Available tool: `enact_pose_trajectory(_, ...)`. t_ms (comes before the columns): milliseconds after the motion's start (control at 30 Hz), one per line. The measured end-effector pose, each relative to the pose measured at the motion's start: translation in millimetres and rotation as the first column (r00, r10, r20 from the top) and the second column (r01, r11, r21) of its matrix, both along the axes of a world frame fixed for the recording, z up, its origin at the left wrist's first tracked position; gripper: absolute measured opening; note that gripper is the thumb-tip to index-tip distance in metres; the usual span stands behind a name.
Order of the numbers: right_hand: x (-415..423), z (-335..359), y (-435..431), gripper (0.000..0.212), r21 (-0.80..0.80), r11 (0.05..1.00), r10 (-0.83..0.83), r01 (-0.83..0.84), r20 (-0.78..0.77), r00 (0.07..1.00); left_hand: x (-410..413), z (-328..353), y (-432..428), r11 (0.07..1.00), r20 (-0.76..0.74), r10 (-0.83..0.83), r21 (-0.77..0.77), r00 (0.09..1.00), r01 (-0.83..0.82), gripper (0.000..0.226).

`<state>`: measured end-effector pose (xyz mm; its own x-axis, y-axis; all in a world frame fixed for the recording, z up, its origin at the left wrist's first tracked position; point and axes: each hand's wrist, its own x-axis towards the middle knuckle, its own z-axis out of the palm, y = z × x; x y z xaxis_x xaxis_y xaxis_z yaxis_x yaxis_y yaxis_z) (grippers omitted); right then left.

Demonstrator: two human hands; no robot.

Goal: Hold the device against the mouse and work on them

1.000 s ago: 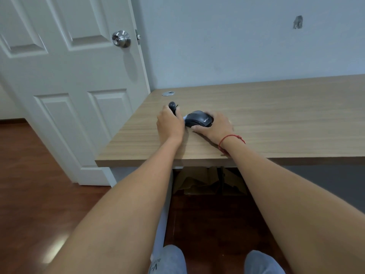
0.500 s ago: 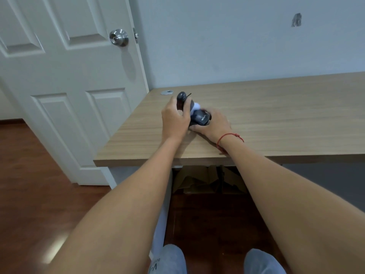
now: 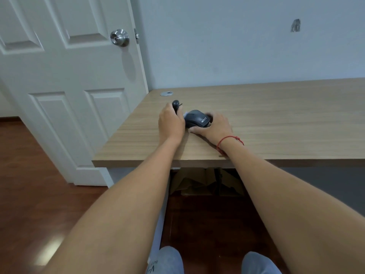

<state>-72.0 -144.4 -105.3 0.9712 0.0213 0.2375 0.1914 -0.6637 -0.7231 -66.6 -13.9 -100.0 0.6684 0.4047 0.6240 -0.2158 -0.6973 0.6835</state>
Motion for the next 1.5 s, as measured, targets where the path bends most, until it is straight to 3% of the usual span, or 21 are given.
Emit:
enact_pose_trajectory(167, 3, 0, 2, 0.063, -0.024, 0.999, -0.036, 0.036, -0.026, 0.999, -9, 7, -10, 0.985, 0.139, -0.173, 0.005, 0.975, 0.174, 0.025)
enact_pose_trajectory(367, 4, -1, 1, 0.059, -0.074, 0.996, -0.059, 0.058, -0.010, 0.998, -3, 1, 1, 0.998, -0.017, 0.050, -0.045, 0.999, -0.051, 0.027)
enact_pose_trajectory(500, 5, 0, 1, 0.048, -0.128, 0.989, -0.081, 0.081, 0.001, 0.997, -9, 5, -8, 0.992, 0.084, -0.112, -0.045, 0.990, 0.116, 0.023)
enact_pose_trajectory(700, 8, -2, 5, 0.044, -0.068, 0.991, -0.112, 0.111, -0.007, 0.994, -2, -1, -4, 0.999, -0.129, 0.047, 0.032, 0.991, -0.043, 0.029)
enact_pose_trajectory(800, 12, -4, 3, 0.041, -0.017, 0.995, -0.100, 0.099, -0.008, 0.995, -2, 2, -4, 0.999, -0.111, 0.046, -0.019, 0.993, -0.048, 0.030)
enact_pose_trajectory(967, 20, -6, 3, 0.050, -0.097, 0.978, -0.183, 0.183, 0.011, 0.983, -6, 2, -7, 0.987, -0.054, -0.150, -0.063, 0.987, 0.146, 0.034)
enact_pose_trajectory(1100, 18, -6, 2, 0.048, -0.085, 0.983, -0.161, 0.161, 0.015, 0.987, 0, 2, -1, 0.986, -0.042, -0.080, -0.152, 0.996, 0.073, 0.034)
enact_pose_trajectory(1233, 19, -4, 2, 0.050, -0.063, 0.980, -0.187, 0.186, -0.001, 0.982, -1, 3, -2, 0.975, -0.070, -0.141, -0.182, 0.988, 0.126, 0.039)
enact_pose_trajectory(1367, 16, -7, 1, 0.049, 0.024, 0.995, -0.101, 0.101, -0.004, 0.995, -1, 3, 0, 0.990, -0.089, -0.002, -0.143, 0.996, -0.011, 0.030)
enact_pose_trajectory(1500, 10, -2, 4, 0.054, -0.084, 0.991, -0.101, 0.100, -0.003, 0.995, -3, 4, 1, 0.975, -0.082, 0.104, -0.190, 0.991, -0.118, 0.026)
